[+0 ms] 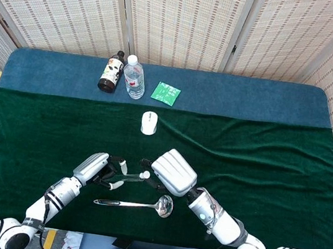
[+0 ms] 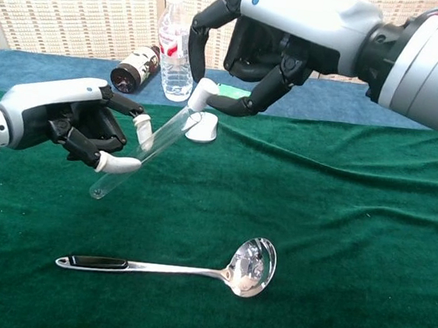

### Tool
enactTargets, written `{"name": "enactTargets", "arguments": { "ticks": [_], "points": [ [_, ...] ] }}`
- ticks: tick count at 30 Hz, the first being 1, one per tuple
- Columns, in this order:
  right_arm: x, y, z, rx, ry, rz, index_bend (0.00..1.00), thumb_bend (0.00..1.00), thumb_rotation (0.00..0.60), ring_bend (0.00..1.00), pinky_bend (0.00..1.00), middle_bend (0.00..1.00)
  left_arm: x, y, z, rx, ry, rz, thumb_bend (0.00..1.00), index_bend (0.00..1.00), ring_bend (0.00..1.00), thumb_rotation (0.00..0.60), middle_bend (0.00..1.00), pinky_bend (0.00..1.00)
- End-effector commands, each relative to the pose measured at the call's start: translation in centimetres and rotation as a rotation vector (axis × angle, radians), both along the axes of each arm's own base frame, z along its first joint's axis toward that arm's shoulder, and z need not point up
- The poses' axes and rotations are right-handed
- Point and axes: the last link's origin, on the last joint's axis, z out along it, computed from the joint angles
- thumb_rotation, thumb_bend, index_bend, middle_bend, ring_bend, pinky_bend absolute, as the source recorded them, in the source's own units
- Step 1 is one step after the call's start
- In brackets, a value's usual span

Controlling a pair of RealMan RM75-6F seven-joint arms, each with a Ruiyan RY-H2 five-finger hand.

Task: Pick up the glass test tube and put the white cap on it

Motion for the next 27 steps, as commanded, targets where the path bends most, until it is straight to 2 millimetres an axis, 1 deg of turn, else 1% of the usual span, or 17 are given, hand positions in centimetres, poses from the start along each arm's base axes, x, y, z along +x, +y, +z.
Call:
{"name": "enactTargets", "arguments": {
  "ticks": [1,9,27],
  "points": [
    [0.0,0.1,-0.1,0.001,0.002,0.002,0.68,0.49,0.600,1.00,1.00,0.97,0.0,0.0,0.0,-0.002,0.000,0.001,0.53,0.66,0.91,0.600,0.98,0.88],
    [-0.1,0.1,-0.1,0.000,0.010,0.004,0.68,0.49,0.600,1.00,1.00,0.97,-0.1,0.0,0.0,-0.007,0.000,0.006,0.53,0.66,0.91,0.600,0.98,0.88],
    [0.5,0.0,-1.3,0.000,0.033,0.019,0.68,0.49,0.600,1.00,1.00,0.97,0.3,0.0,-0.2,-0.014,-0.013,0.006,0.53,0.66,0.91,0.600,0.98,0.88]
  ]
}}
